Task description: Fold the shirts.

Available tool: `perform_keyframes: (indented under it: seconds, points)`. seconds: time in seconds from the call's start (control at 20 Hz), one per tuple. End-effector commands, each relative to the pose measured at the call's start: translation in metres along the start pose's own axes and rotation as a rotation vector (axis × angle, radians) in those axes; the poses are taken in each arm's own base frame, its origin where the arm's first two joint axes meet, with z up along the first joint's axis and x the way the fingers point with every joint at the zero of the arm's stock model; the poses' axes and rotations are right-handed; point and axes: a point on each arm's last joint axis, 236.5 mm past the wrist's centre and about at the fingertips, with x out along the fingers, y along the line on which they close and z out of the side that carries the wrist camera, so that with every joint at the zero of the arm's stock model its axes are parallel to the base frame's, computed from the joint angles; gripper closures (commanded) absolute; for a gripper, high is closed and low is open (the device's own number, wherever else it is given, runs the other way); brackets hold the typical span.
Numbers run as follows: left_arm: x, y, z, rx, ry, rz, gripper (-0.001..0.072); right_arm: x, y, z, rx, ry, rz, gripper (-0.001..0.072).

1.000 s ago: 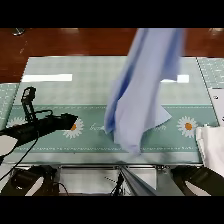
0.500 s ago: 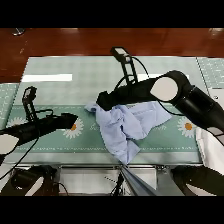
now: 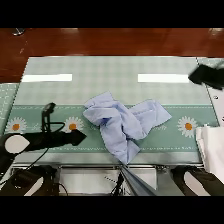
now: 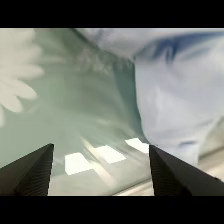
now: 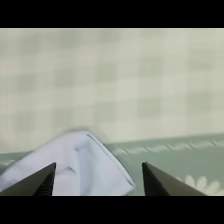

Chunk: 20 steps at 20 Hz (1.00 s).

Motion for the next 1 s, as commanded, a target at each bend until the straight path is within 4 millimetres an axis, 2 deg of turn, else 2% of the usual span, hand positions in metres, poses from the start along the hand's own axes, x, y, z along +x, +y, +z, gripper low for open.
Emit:
perform_keyframes:
  seconds: [0.0, 0.1, 0.2, 0.35, 0.5, 0.55, 0.6, 0.65, 0.8, 0.95]
  points:
    - [0.04, -0.03, -0.027, -0.104, 0.065, -0.188, 0.0005, 0.025, -0.067, -0.085, 0.276, 0.116, -0.042, 0.0094]
    - [0.063, -0.038, -0.042, -0.095, 0.122, -0.193, 0.0006, 0.054, -0.051, -0.142, 0.315, 0.241, 0.048, 0.0094]
    - [0.083, -0.044, -0.051, -0.072, 0.161, -0.177, 0.0005, 0.07, -0.04, -0.18, 0.335, 0.323, 0.105, 0.0094]
    - [0.106, -0.055, -0.051, -0.045, 0.2, -0.167, 0.0006, 0.078, -0.04, -0.198, 0.35, 0.353, 0.108, 0.0094]
    - [0.124, -0.073, -0.047, -0.003, 0.225, -0.195, 0.0008, 0.079, -0.04, -0.197, 0.342, 0.347, 0.113, 0.0093]
    - [0.129, -0.078, -0.043, 0.014, 0.225, -0.205, 0.0076, 0.08, -0.04, -0.196, 0.342, 0.339, 0.113, 0.0094]
    - [0.131, -0.084, -0.039, 0.033, 0.223, -0.215, 0.0515, 0.081, -0.041, -0.194, 0.344, 0.332, 0.112, 0.0094]
    - [0.13, -0.09, -0.034, 0.056, 0.214, -0.229, 0.0692, 0.083, -0.041, -0.193, 0.347, 0.328, 0.111, 0.0094]
    - [0.118, -0.109, -0.02, 0.112, 0.217, -0.301, 0.0691, 0.094, -0.035, -0.198, 0.354, 0.369, 0.135, 0.0094]
    - [0.107, -0.113, -0.004, 0.078, 0.22, -0.344, 0.0691, 0.119, -0.013, -0.204, 0.333, 0.417, 0.183, 0.0093]
